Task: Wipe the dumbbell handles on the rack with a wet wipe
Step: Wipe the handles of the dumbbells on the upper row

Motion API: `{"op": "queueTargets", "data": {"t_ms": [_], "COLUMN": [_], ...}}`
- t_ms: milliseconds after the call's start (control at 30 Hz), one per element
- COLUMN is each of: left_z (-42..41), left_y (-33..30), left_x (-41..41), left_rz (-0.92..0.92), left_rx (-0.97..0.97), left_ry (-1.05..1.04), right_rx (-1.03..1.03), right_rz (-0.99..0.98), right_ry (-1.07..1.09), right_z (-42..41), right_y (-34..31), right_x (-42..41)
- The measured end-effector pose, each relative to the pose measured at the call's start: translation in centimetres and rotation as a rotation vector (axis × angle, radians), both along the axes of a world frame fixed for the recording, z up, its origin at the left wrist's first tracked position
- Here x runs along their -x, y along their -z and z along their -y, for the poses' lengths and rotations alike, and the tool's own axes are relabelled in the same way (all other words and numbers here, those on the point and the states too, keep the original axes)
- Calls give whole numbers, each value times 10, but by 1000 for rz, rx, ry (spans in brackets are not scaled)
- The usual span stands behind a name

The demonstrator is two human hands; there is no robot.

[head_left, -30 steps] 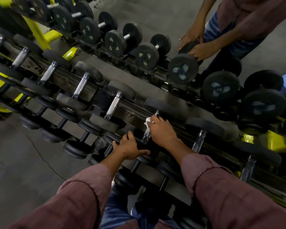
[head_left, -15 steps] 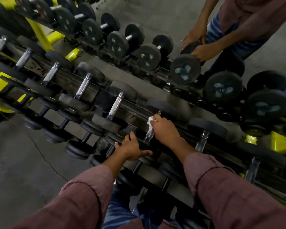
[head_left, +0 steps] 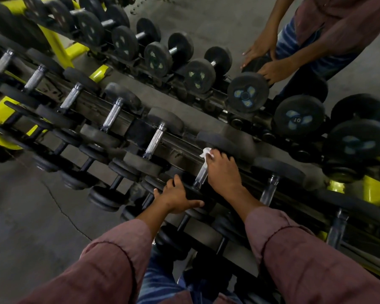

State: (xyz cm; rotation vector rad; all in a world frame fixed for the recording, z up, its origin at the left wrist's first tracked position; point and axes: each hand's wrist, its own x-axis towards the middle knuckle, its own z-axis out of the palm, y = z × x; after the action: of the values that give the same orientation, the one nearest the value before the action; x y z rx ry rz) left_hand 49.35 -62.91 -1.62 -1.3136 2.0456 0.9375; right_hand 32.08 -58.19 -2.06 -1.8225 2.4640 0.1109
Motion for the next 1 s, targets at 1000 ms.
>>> {"op": "queueTargets", "data": {"t_ms": [1000], "left_z": [0], "left_y": [-1], "left_x": [1], "left_rz": [4], "left_rx": [6], "left_ry": [17], "right_rx": [322], "right_rz": [697], "right_ry": [692], "right_z": [-4], "right_y": [5], "right_x": [-25]}}
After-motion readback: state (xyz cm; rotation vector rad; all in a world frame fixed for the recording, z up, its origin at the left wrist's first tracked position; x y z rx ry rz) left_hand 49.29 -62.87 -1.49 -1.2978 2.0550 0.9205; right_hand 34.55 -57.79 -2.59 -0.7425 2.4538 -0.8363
